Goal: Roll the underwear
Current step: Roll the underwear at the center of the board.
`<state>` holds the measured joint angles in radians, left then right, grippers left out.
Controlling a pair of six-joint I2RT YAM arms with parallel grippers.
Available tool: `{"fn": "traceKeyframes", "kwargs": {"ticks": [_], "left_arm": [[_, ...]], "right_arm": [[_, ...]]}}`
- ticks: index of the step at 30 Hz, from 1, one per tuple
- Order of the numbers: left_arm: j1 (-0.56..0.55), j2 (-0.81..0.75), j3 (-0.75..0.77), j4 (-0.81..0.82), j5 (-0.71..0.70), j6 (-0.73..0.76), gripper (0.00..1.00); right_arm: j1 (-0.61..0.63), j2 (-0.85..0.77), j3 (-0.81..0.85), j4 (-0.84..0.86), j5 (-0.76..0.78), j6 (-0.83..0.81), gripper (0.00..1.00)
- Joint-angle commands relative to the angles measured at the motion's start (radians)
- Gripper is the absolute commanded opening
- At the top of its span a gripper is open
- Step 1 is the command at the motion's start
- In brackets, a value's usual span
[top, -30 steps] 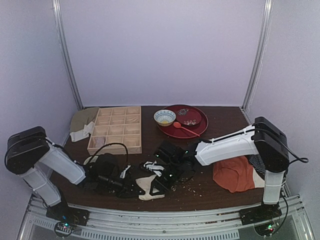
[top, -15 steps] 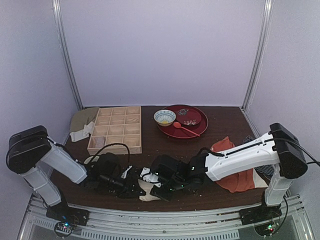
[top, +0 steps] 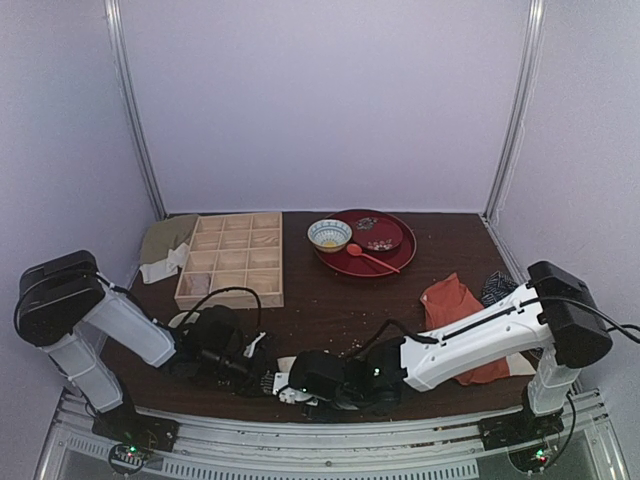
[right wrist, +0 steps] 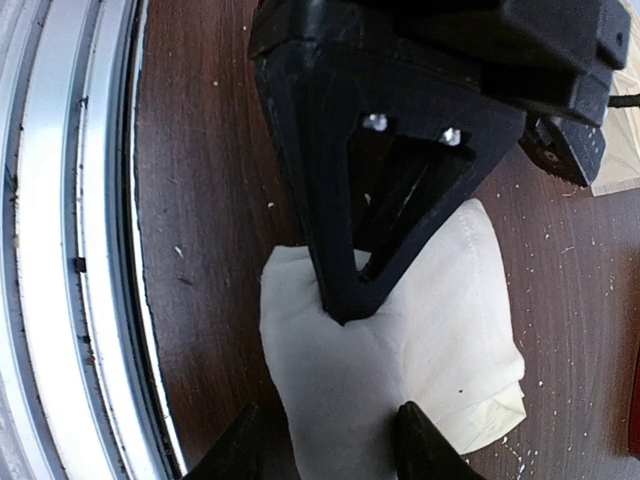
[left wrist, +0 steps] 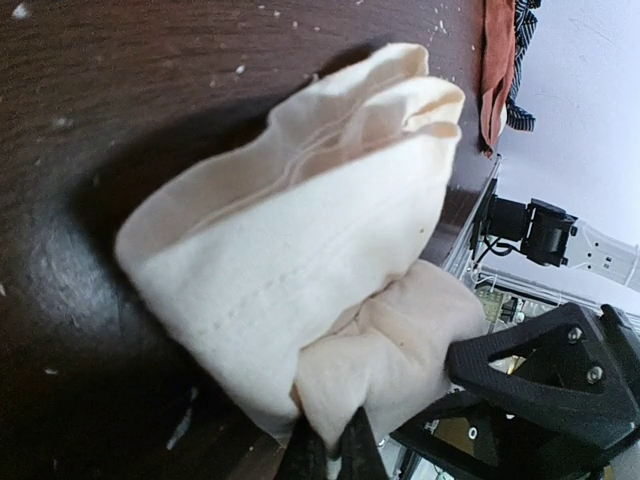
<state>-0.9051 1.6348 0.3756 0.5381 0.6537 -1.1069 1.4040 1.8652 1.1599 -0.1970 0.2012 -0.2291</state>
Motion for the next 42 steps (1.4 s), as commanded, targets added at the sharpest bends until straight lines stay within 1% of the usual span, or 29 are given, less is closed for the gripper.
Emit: {"fn": "traceKeyframes", "kwargs": {"ticks": [1, 5, 11, 13, 14, 15, 17, 21, 22, 25, 26, 27, 29, 30, 33, 36, 39, 42], "left_arm": [[-0.011, 0.044, -0.024, -0.165, -0.025, 0.020, 0.00], [-0.011, 0.046, -0.025, -0.165, -0.019, 0.021, 0.00], [-0.008, 0.054, -0.024, -0.155, -0.007, 0.019, 0.00], [-0.008, 0.054, -0.023, -0.155, -0.001, 0.019, 0.00], [-0.007, 0.055, -0.023, -0.154, 0.000, 0.019, 0.00], [-0.006, 0.054, -0.024, -0.155, 0.001, 0.020, 0.00], [-0.005, 0.055, -0.023, -0.155, 0.004, 0.021, 0.00], [0.002, 0.053, -0.016, -0.153, 0.017, 0.030, 0.00], [0.003, 0.051, -0.014, -0.156, 0.019, 0.032, 0.00], [0.011, 0.016, -0.014, -0.186, 0.013, 0.042, 0.00], [0.014, -0.002, -0.013, -0.208, 0.010, 0.050, 0.02], [0.021, -0.022, -0.014, -0.230, 0.000, 0.056, 0.07], [0.035, -0.086, -0.014, -0.271, -0.017, 0.070, 0.23], [0.042, -0.122, 0.009, -0.303, -0.031, 0.075, 0.28], [0.067, -0.248, 0.034, -0.449, -0.085, 0.115, 0.39], [0.097, -0.360, 0.040, -0.565, -0.115, 0.135, 0.45], [0.109, -0.434, 0.039, -0.630, -0.138, 0.143, 0.46], [0.110, -0.478, 0.025, -0.646, -0.152, 0.137, 0.46]], "right_arm": [[0.007, 0.048, -0.016, -0.024, 0.052, -0.038, 0.42], [0.025, 0.069, -0.028, -0.018, 0.068, -0.052, 0.41], [0.050, 0.104, -0.052, -0.012, 0.107, -0.069, 0.36], [0.052, 0.117, -0.059, -0.009, 0.117, -0.066, 0.32], [0.053, 0.116, -0.062, -0.011, 0.119, -0.064, 0.25], [0.054, 0.115, -0.062, -0.011, 0.123, -0.060, 0.21], [0.055, 0.114, -0.062, -0.010, 0.130, -0.058, 0.16], [0.055, 0.120, -0.049, -0.028, 0.134, -0.051, 0.02], [0.056, 0.118, -0.045, -0.033, 0.128, -0.047, 0.00], [0.053, 0.106, -0.030, -0.052, 0.098, -0.024, 0.00], [0.048, 0.100, -0.019, -0.062, 0.082, -0.012, 0.00], [0.040, 0.095, -0.010, -0.073, 0.056, 0.005, 0.00], [0.021, 0.087, 0.014, -0.106, 0.002, 0.035, 0.00], [0.013, 0.083, 0.024, -0.121, -0.015, 0.043, 0.00], [-0.010, 0.079, 0.050, -0.147, -0.074, 0.063, 0.00], [-0.042, 0.087, 0.083, -0.184, -0.167, 0.088, 0.00], [-0.082, 0.099, 0.109, -0.205, -0.255, 0.107, 0.00], [-0.119, 0.119, 0.137, -0.228, -0.350, 0.123, 0.00]]}}
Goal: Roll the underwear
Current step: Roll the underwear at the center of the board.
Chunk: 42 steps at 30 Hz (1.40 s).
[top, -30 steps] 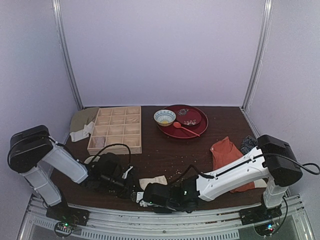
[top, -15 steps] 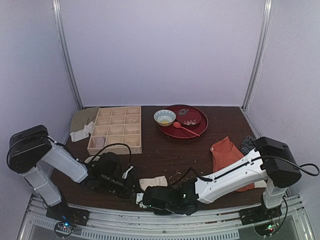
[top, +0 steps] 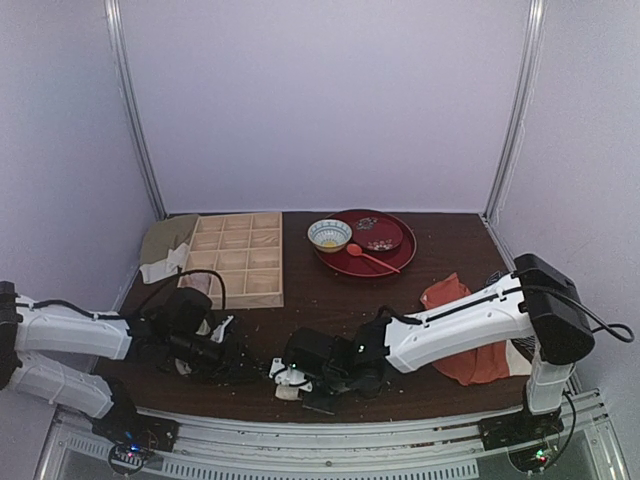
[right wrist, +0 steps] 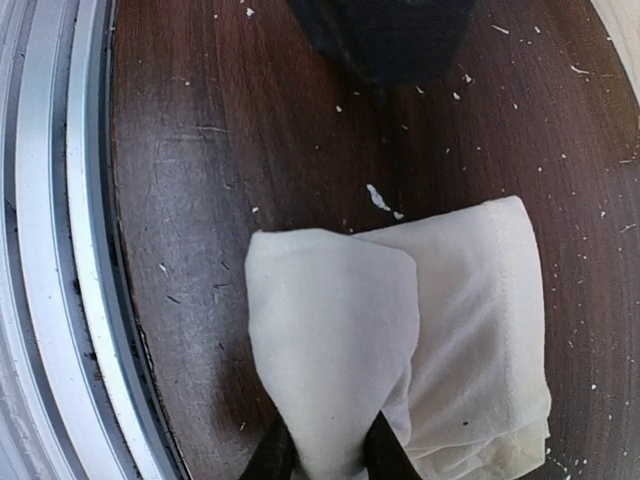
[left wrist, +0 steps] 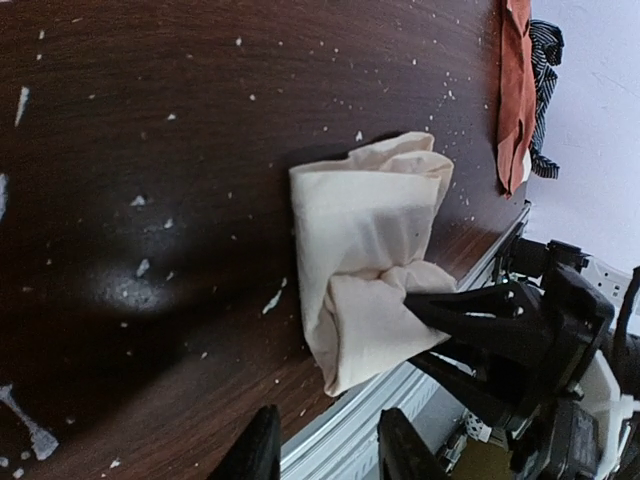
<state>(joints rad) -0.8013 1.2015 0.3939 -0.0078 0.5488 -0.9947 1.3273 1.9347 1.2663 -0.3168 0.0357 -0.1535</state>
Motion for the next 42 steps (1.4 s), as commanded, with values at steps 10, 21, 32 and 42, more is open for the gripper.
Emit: {"fn": "traceKeyframes", "kwargs": {"ticks": [10, 21, 32, 42], "left_arm": [[0.006, -0.116, -0.018, -0.104, -0.077, 0.007, 0.47], [0.006, -0.091, -0.040, -0.055, -0.070, 0.028, 0.48], [0.005, 0.014, -0.063, 0.147, -0.056, 0.063, 0.53], [0.005, 0.080, -0.053, 0.282, -0.029, 0.195, 0.59]], "right_arm": [[-0.221, 0.134, 0.087, -0.126, -0.572, 0.122, 0.00], [-0.349, 0.258, 0.125, -0.105, -0.886, 0.214, 0.00], [-0.380, 0.357, 0.234, -0.228, -0.958, 0.269, 0.00], [-0.385, 0.393, 0.286, -0.269, -0.994, 0.287, 0.00]]}}
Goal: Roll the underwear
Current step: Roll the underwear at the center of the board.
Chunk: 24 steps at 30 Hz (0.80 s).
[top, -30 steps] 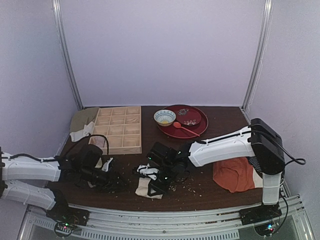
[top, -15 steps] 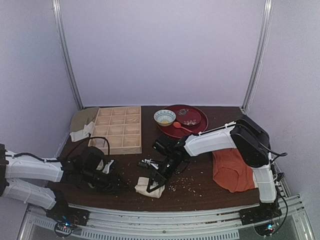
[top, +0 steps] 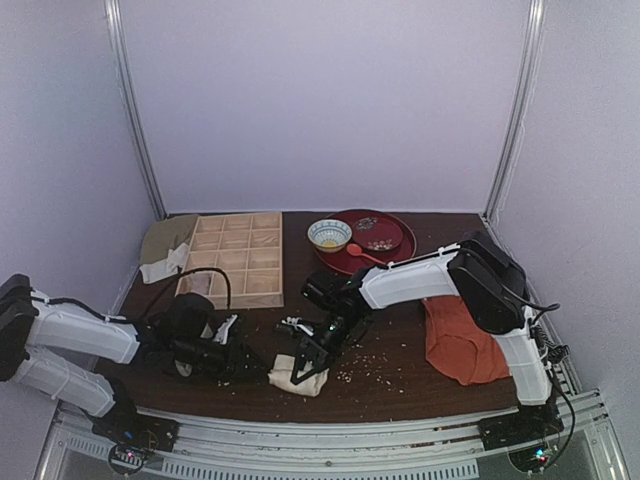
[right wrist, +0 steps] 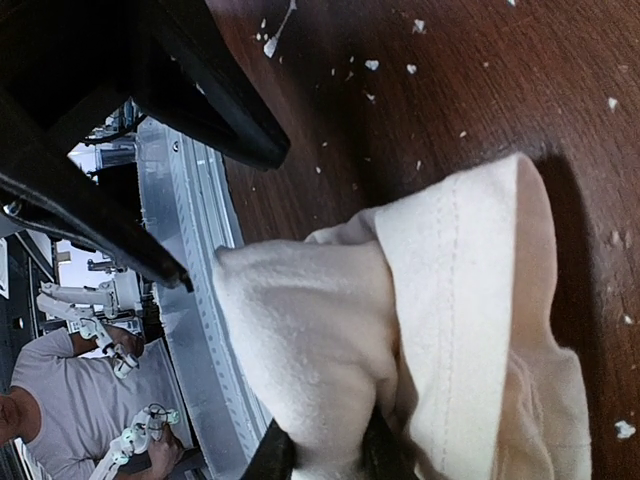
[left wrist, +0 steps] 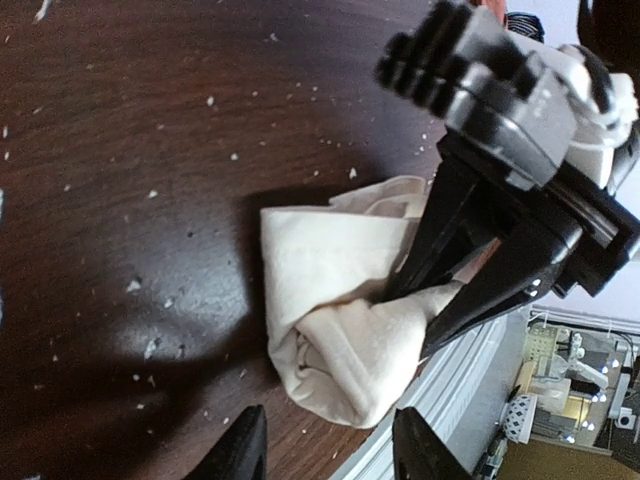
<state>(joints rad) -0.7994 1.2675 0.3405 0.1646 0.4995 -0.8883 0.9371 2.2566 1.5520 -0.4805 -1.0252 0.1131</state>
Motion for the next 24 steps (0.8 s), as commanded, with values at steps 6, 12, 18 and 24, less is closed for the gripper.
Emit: {"fn": "traceKeyframes", "kwargs": {"ticks": [6, 12, 18, 24], "left_arm": [[0.002, 0.044, -0.029, 0.216, 0.051, 0.145, 0.60], [-0.010, 0.099, -0.056, 0.327, 0.112, 0.184, 0.61], [-0.037, 0.125, -0.043, 0.333, 0.116, 0.219, 0.61], [-0.057, 0.217, -0.027, 0.382, 0.125, 0.227, 0.61]], "right_arm": [[0.003, 0.091, 0.026, -0.128, 0.051, 0.024, 0.00], [-0.002, 0.093, 0.026, -0.128, 0.051, 0.034, 0.01], [-0.003, 0.095, 0.030, -0.135, 0.057, 0.036, 0.01], [-0.004, 0.100, 0.044, -0.150, 0.056, 0.031, 0.02]]}}
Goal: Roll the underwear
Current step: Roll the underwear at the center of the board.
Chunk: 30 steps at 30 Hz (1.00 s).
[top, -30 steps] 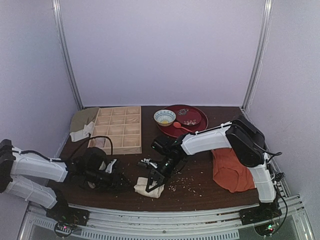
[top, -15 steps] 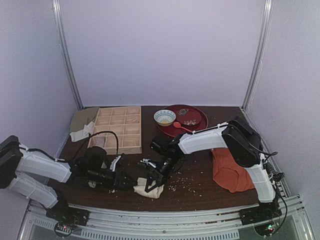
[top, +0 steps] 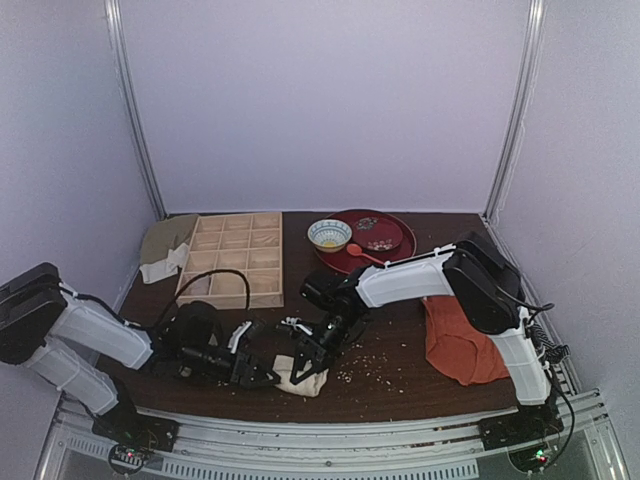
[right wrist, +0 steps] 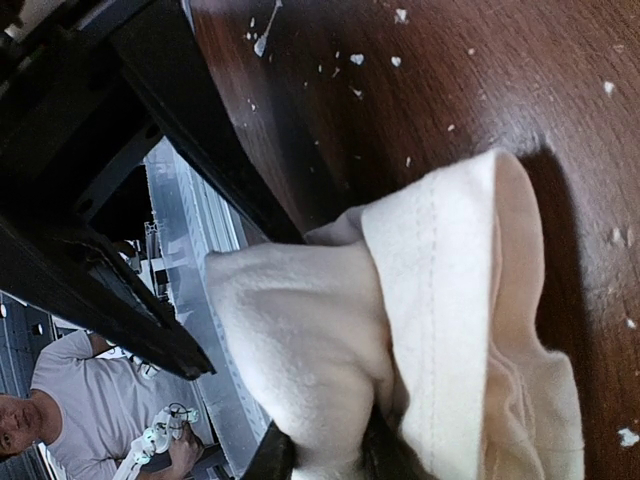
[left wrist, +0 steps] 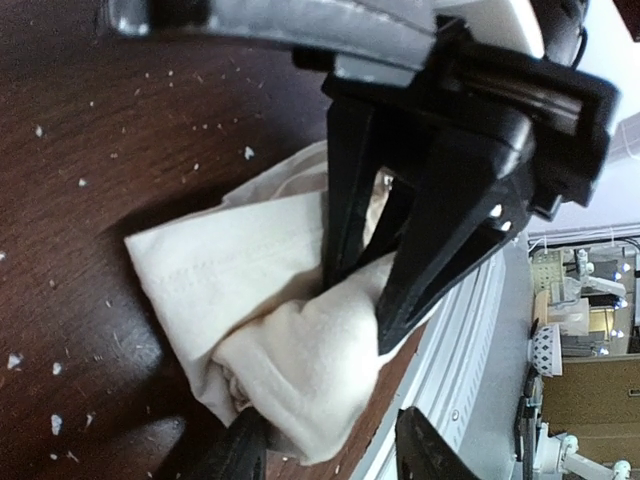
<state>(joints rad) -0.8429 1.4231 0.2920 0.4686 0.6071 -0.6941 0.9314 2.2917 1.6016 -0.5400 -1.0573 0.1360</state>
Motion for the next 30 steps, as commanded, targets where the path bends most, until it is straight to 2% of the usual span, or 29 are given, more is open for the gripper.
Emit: {"fn": "traceKeyframes", "kwargs": {"ticks": [1, 7, 10, 12, 15, 20, 24, 27, 30], "left_arm": [[-0.014, 0.081, 0.022, 0.091, 0.016, 0.030, 0.61], [-0.015, 0.146, 0.042, 0.136, 0.007, 0.020, 0.60], [-0.014, 0.138, 0.040, 0.131, -0.019, 0.013, 0.55], [-0.015, 0.133, 0.043, 0.115, -0.029, 0.012, 0.47], [-0.013, 0.133, 0.051, 0.079, -0.039, 0.007, 0.26], [-0.013, 0.157, 0.070, 0.042, -0.035, -0.016, 0.00], [-0.013, 0.174, 0.103, -0.005, -0.024, -0.051, 0.00], [-0.010, 0.191, 0.142, -0.106, -0.003, -0.064, 0.00], [-0.002, 0.199, 0.152, -0.161, 0.017, -0.091, 0.00]], "right_arm": [[0.003, 0.065, -0.004, -0.094, 0.090, 0.008, 0.02], [0.002, 0.064, 0.000, -0.118, 0.094, -0.009, 0.02], [0.001, 0.062, 0.000, -0.127, 0.097, -0.017, 0.02], [0.000, 0.061, -0.001, -0.129, 0.099, -0.020, 0.02], [0.000, 0.062, 0.003, -0.133, 0.100, -0.024, 0.02], [0.000, 0.063, 0.006, -0.136, 0.106, -0.028, 0.03], [0.002, 0.056, 0.003, -0.137, 0.128, -0.039, 0.04], [0.001, 0.038, -0.013, -0.123, 0.162, -0.044, 0.06], [0.004, 0.006, -0.041, -0.079, 0.188, -0.039, 0.12]]}}
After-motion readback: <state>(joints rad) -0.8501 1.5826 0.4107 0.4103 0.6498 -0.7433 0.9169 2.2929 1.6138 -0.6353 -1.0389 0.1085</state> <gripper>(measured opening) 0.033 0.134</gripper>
